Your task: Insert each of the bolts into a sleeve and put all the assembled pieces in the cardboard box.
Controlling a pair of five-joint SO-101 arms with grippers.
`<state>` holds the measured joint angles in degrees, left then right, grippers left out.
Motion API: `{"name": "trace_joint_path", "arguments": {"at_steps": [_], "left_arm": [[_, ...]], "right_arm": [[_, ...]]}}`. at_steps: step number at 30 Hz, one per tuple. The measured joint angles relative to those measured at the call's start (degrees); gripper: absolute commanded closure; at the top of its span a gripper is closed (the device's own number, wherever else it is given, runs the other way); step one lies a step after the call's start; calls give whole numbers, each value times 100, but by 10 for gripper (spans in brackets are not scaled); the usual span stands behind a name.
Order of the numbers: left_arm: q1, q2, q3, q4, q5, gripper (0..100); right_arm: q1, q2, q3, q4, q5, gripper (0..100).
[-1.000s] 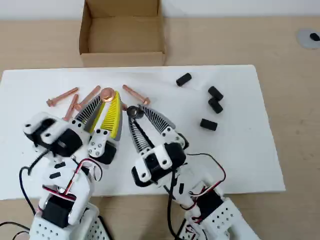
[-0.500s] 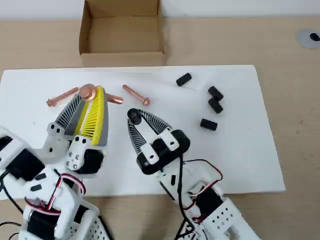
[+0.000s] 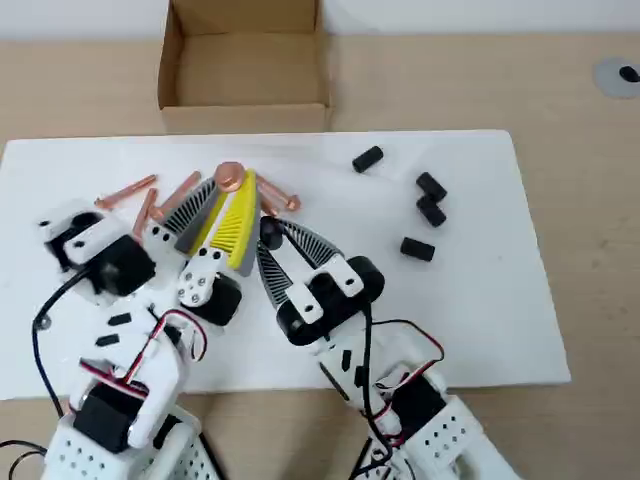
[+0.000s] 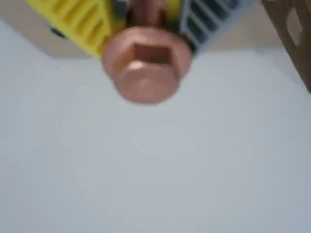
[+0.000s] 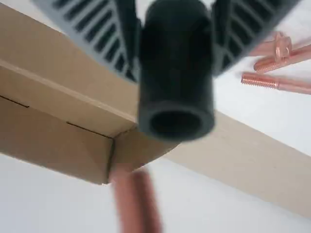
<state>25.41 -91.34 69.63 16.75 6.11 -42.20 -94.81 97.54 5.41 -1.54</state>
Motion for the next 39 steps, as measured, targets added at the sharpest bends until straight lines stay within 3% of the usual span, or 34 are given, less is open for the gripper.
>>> {"name": "trace_joint_path", "arguments": {"at_steps": [24, 32, 39], "left_arm": [[35, -62, 97, 484, -492, 996], [35, -62, -431, 1468, -510, 996], [35, 9, -431, 1556, -510, 996]], "right_arm": [[0, 0, 0, 53, -26, 989], [0, 0, 0, 53, -35, 989], [-18, -9, 0, 53, -26, 989]]}}
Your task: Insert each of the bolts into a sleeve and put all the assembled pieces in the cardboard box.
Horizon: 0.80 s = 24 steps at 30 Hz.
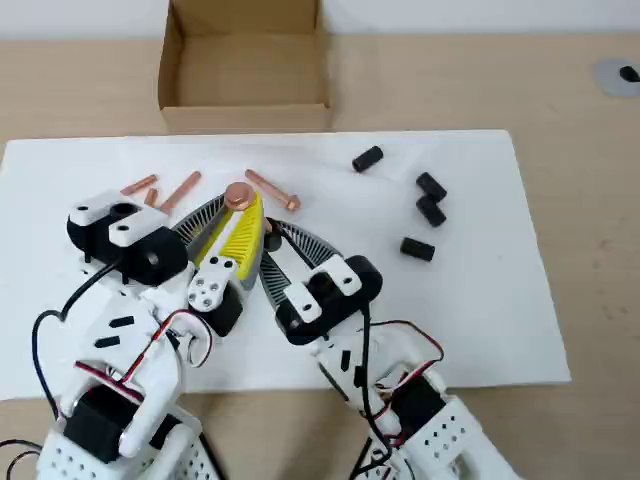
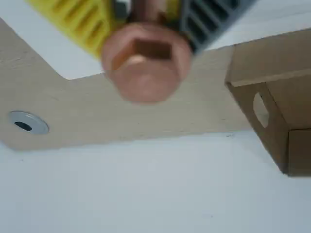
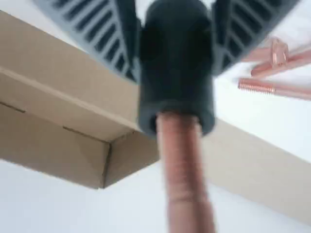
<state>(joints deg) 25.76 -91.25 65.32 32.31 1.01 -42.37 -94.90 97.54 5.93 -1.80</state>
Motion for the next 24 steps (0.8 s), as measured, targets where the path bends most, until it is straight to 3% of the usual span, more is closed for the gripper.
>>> {"name": "trace_joint_path", "arguments": {"at_steps": [24], "left_arm": [[431, -79, 193, 756, -62, 996]], "right_arm": [[26, 18, 0, 334, 9, 989]]}}
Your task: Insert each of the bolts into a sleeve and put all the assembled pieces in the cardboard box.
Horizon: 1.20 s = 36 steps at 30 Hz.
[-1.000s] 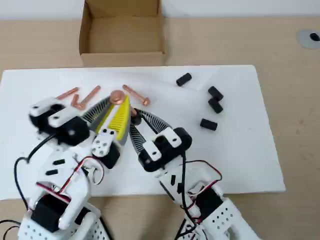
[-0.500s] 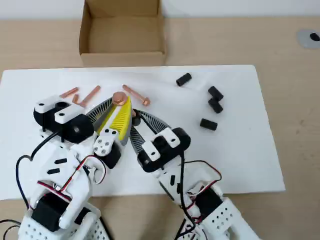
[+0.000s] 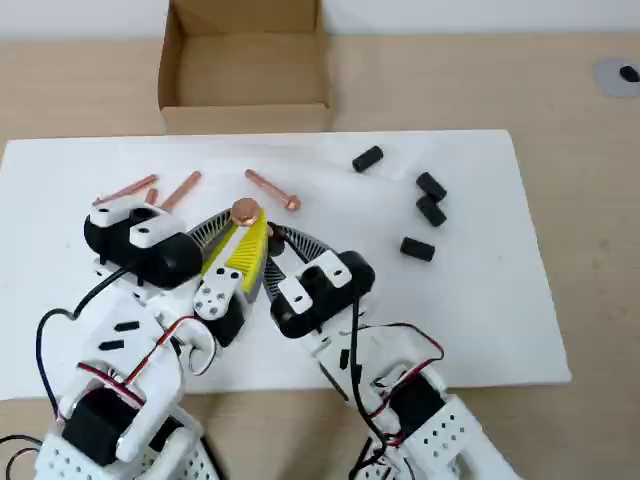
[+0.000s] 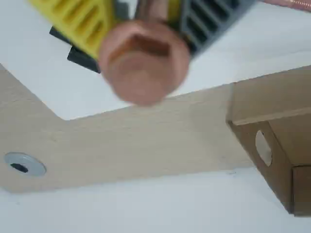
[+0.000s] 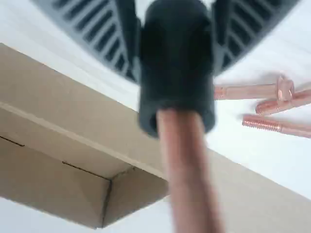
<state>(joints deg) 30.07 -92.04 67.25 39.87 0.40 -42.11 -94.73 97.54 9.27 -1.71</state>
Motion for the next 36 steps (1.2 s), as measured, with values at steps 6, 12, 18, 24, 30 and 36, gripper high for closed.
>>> {"name": "trace_joint_path", "arguments": {"at_steps": [6, 12, 18, 24, 30, 36], "left_arm": [[378, 0, 35, 738, -18, 996], [686, 18, 193, 1125, -18, 994], [738, 18, 185, 1169, -9, 967], [527, 18, 158, 1169, 26, 846], [-88, 53, 35, 1240, 44, 846], [-457, 70, -273, 1327, 290, 846]], "right_arm": [[-35, 0, 0, 9, 0, 989], [-9, -9, 0, 0, -9, 989], [-18, -9, 0, -9, -9, 989], [-9, -9, 9, -9, -9, 989], [185, -18, 9, -9, -9, 989], [879, -18, 9, 791, -9, 989]]}}
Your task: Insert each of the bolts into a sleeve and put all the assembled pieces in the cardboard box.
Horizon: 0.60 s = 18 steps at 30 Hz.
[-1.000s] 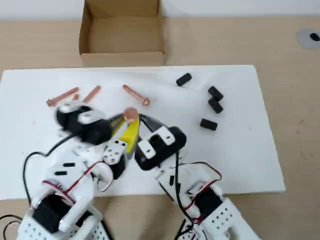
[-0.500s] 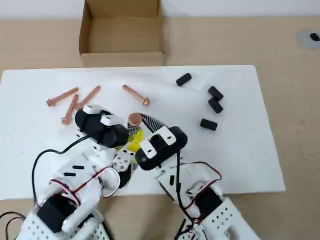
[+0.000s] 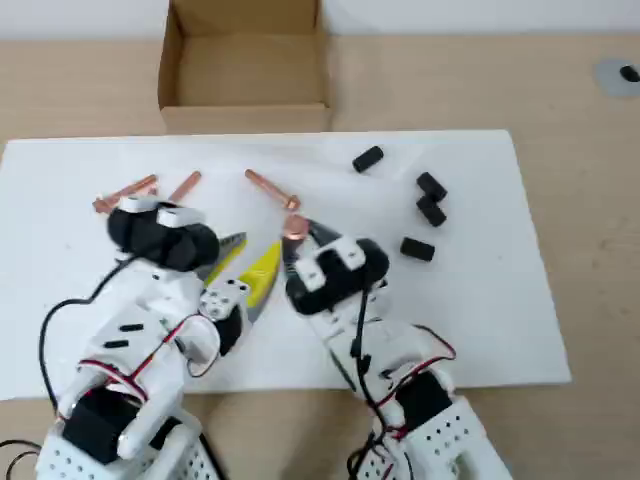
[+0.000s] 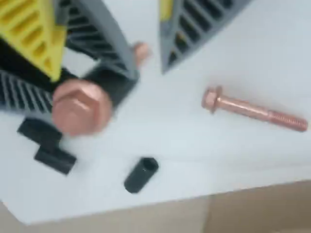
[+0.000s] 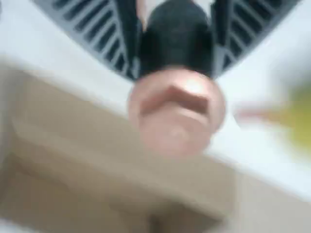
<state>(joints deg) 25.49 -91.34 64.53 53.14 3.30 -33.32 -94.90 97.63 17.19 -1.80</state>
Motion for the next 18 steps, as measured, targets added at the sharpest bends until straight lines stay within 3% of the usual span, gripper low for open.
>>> {"name": "trace_joint_path", "arguments": {"at_steps": [5, 9, 12, 18], "left_arm": [[-642, -26, -501, 237, 501, 847], [-1407, 123, -571, 237, 607, 916], [-1978, 633, -563, 220, 607, 968], [-2936, 2338, -519, -545, 615, 973]], "right_arm": [[791, 0, -9, 360, 0, 989], [888, 0, -176, 378, 0, 989], [923, 229, -519, 378, 158, 989], [923, 1723, -1767, 378, 281, 989]]}}
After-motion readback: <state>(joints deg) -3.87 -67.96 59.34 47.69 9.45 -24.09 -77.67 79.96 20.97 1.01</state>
